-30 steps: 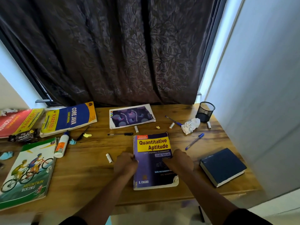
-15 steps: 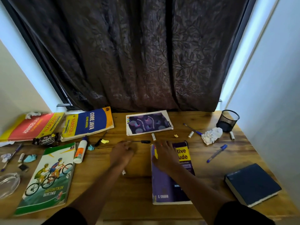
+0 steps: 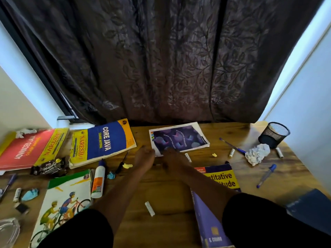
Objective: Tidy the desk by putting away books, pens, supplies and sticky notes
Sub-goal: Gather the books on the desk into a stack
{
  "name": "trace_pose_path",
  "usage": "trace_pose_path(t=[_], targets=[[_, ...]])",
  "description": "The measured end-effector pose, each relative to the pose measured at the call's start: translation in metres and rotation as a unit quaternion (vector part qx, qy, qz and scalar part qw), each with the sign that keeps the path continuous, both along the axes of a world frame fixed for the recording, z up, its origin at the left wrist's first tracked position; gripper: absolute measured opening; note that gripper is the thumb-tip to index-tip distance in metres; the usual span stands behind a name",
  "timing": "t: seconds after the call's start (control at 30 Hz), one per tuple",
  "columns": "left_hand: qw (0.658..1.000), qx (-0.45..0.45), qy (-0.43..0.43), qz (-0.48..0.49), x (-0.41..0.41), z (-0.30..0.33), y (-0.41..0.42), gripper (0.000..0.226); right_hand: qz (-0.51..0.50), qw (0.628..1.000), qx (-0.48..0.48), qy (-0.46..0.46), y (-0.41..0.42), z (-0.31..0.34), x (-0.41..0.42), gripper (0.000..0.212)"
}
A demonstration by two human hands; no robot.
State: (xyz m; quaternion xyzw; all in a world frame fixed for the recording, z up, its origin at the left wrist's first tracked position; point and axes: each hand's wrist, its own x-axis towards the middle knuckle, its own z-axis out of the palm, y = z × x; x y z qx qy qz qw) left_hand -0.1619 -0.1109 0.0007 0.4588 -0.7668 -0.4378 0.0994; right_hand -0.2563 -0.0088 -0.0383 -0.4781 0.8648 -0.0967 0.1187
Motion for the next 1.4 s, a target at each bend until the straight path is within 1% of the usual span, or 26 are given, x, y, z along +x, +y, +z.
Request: trace_pose_path(t=[0.03, 0.1, 0.17, 0.2, 0.27, 0.33, 0.4, 0.57, 0.63, 0.7, 0.8, 0.9, 0.93, 0.97, 1.03, 1.1, 1.13, 1.17, 1.2, 1.23, 1.27, 1.3, 1.37, 1.4], targets=[[0.999, 0.028, 0.015, 0.003, -0.006, -0.003, -0.002, 0.027, -0.009, 1.000, -0.003, -0.005, -0.003, 0.003, -0.001, 0.051], [0.991, 0.121, 0.045, 0.036, -0.015, -0.006, -0.007, 0.030, -0.034, 0.999, 0.007, -0.008, -0.011, 0.005, -0.004, 0.044], [0.963, 0.237, 0.082, 0.096, -0.024, -0.007, -0.011, 0.034, -0.058, 0.998, 0.019, -0.004, -0.016, 0.002, -0.006, 0.041], [0.946, 0.281, 0.101, 0.126, -0.028, -0.006, -0.012, 0.032, -0.070, 0.997, 0.024, -0.004, -0.016, 0.001, -0.007, 0.040], [0.918, 0.338, 0.135, 0.160, -0.034, -0.004, -0.017, 0.023, -0.091, 0.996, 0.021, -0.006, -0.019, -0.003, -0.006, 0.038], [0.901, 0.372, 0.149, 0.167, -0.039, -0.006, -0.023, 0.026, -0.102, 0.995, 0.020, -0.006, -0.021, -0.005, -0.002, 0.035], [0.898, 0.381, 0.145, 0.168, -0.041, -0.008, -0.026, 0.031, -0.112, 0.994, 0.020, -0.009, -0.023, -0.006, 0.000, 0.034], [0.915, 0.346, 0.120, 0.171, -0.048, -0.013, -0.031, 0.034, -0.131, 0.989, 0.001, -0.067, -0.022, -0.001, 0.000, 0.047], [0.914, 0.347, 0.117, 0.175, -0.051, -0.016, -0.035, 0.033, -0.133, 0.988, -0.007, -0.080, -0.020, 0.001, 0.000, 0.051], [0.908, 0.362, 0.122, 0.171, -0.054, -0.018, -0.039, 0.037, -0.137, 0.987, -0.011, -0.089, -0.018, 0.003, -0.001, 0.049], [0.911, 0.371, 0.096, 0.153, -0.056, -0.024, -0.040, 0.043, -0.149, 0.982, -0.020, -0.116, -0.018, 0.004, 0.000, 0.039], [0.938, 0.302, 0.087, 0.148, -0.055, -0.031, -0.042, 0.039, -0.164, 0.976, -0.048, -0.133, -0.017, 0.004, -0.001, 0.038], [0.940, 0.293, 0.093, 0.145, -0.054, -0.030, -0.042, 0.036, -0.174, 0.973, -0.057, -0.140, -0.017, 0.003, -0.002, 0.037], [0.936, 0.303, 0.111, 0.142, -0.054, -0.028, -0.041, 0.033, -0.189, 0.968, -0.073, -0.151, -0.016, 0.004, -0.002, 0.037], [0.916, 0.333, 0.158, 0.157, -0.054, -0.022, -0.039, 0.027, -0.218, 0.957, -0.108, -0.158, -0.015, 0.005, -0.002, 0.036], [0.908, 0.325, 0.196, 0.179, -0.053, -0.019, -0.039, 0.023, -0.259, 0.947, -0.138, -0.131, -0.015, 0.010, 0.001, 0.025], [0.902, 0.327, 0.212, 0.185, -0.053, -0.016, -0.039, 0.023, -0.291, 0.937, -0.154, -0.119, -0.017, 0.011, 0.002, 0.021], [0.894, 0.334, 0.230, 0.190, -0.051, -0.015, -0.040, 0.024, -0.327, 0.922, -0.167, -0.122, -0.019, 0.013, 0.002, 0.025], [0.887, 0.342, 0.244, 0.194, -0.049, -0.011, -0.040, 0.026, -0.361, 0.906, -0.171, -0.140, -0.023, 0.014, 0.001, 0.036], [0.881, 0.347, 0.256, 0.195, -0.047, -0.008, -0.040, 0.028, -0.388, 0.888, -0.169, -0.178, -0.026, 0.018, 0.001, 0.050], [0.877, 0.350, 0.264, 0.195, -0.044, -0.006, -0.040, 0.030, -0.413, 0.861, -0.177, -0.237, -0.029, 0.021, 0.001, 0.059], [0.872, 0.354, 0.274, 0.198, -0.041, -0.006, -0.041, 0.034, -0.435, 0.819, -0.199, -0.318, -0.032, 0.025, 0.001, 0.060], [0.858, 0.372, 0.295, 0.196, -0.029, -0.004, -0.040, 0.039, -0.445, 0.703, -0.258, -0.491, -0.035, 0.034, 0.000, 0.050], [0.851, 0.384, 0.305, 0.189, -0.021, -0.004, -0.039, 0.040, -0.432, 0.661, -0.286, -0.543, -0.035, 0.037, -0.001, 0.048]])
